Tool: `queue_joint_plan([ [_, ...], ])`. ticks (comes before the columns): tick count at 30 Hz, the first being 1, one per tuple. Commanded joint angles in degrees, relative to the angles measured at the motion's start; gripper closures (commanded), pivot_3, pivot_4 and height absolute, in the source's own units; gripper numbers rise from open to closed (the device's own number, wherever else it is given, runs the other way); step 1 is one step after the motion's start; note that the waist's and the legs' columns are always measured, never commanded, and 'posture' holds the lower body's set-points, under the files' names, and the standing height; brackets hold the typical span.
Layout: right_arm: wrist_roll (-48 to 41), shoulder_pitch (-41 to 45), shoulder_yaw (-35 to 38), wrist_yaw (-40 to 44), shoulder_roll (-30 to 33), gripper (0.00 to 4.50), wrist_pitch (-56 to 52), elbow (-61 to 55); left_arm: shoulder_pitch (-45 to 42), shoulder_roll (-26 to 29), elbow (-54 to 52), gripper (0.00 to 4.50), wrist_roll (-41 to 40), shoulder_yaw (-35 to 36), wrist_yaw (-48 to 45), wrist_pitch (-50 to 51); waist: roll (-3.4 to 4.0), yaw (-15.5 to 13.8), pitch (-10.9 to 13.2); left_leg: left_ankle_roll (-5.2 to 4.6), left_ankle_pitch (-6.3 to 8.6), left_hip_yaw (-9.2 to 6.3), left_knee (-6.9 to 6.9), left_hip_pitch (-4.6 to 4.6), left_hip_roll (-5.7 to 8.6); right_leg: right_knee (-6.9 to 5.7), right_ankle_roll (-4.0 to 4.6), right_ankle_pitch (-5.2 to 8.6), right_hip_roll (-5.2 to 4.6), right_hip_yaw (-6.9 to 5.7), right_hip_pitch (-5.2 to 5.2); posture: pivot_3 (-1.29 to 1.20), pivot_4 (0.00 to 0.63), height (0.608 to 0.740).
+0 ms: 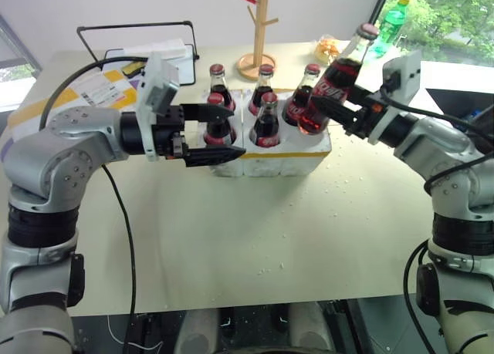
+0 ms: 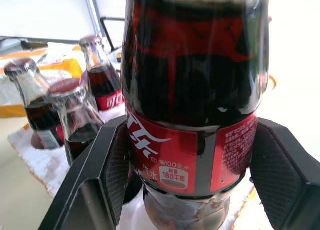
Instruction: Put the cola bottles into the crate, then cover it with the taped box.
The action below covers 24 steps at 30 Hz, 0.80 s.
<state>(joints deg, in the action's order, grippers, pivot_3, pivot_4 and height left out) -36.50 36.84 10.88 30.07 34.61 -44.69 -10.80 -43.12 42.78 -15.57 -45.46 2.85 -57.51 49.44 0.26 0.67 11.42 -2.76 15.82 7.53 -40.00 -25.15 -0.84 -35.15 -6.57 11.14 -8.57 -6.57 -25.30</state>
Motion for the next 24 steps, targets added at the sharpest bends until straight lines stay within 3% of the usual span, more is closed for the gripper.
queue_joint_plan([
  [1, 1.85, -1.16, -2.12, 1.18, 0.34, 1.77, 1.86, -3.11, -1.54, 0.58, -0.58, 0.0, 0.19, 0.56, -0.59, -1.05, -0.07, 0.04, -0.04, 0.0, 0.0, 0.0, 0.0, 0.01, 0.0, 0.0, 0.0, 0.0, 0.01, 0.0, 0.01, 0.0, 0.15, 0.74],
  [7, 0.68, -0.83, -2.51, 3.35, -0.42, 1.77, 2.08, -4.37, -1.37, 0.95, -1.09, 0.0, 0.06, 0.84, -0.43, -0.8, -0.07, 0.02, -0.04, 0.0, 0.0, -0.01, 0.0, 0.0, 0.0, 0.0, 0.0, 0.0, 0.01, 0.0, 0.0, 0.0, 0.15, 0.74],
  [20, 8.97, -0.02, -8.46, 7.49, 0.07, 1.77, 5.7, 4.08, -0.58, 1.48, -1.86, 0.0, -0.24, 1.33, 0.25, -0.78, -0.07, 0.0, -0.03, 0.0, 0.0, -0.01, 0.0, -0.02, 0.0, 0.0, 0.0, 0.0, 0.01, -0.01, 0.0, 0.0, 0.15, 0.74],
  [22, 9.31, 0.04, -8.77, 7.69, -0.42, 0.7, 5.36, 5.96, -0.69, 1.51, -1.8, 0.0, -0.17, 1.22, 0.19, -0.81, -0.07, 0.01, -0.04, 0.0, 0.0, 0.0, 0.0, -0.02, 0.0, 0.0, 0.0, 0.0, 0.01, -0.01, 0.0, 0.0, 0.15, 0.74],
  [24, 9.54, 0.11, -8.75, 7.98, -0.63, 0.04, 5.21, 6.81, -0.72, 1.54, -1.79, 0.0, -0.13, 1.15, 0.14, -0.81, -0.07, 0.04, -0.04, 0.0, 0.0, 0.0, -0.01, -0.02, 0.0, 0.0, 0.0, 0.0, 0.01, -0.01, 0.01, 0.0, 0.15, 0.74],
])
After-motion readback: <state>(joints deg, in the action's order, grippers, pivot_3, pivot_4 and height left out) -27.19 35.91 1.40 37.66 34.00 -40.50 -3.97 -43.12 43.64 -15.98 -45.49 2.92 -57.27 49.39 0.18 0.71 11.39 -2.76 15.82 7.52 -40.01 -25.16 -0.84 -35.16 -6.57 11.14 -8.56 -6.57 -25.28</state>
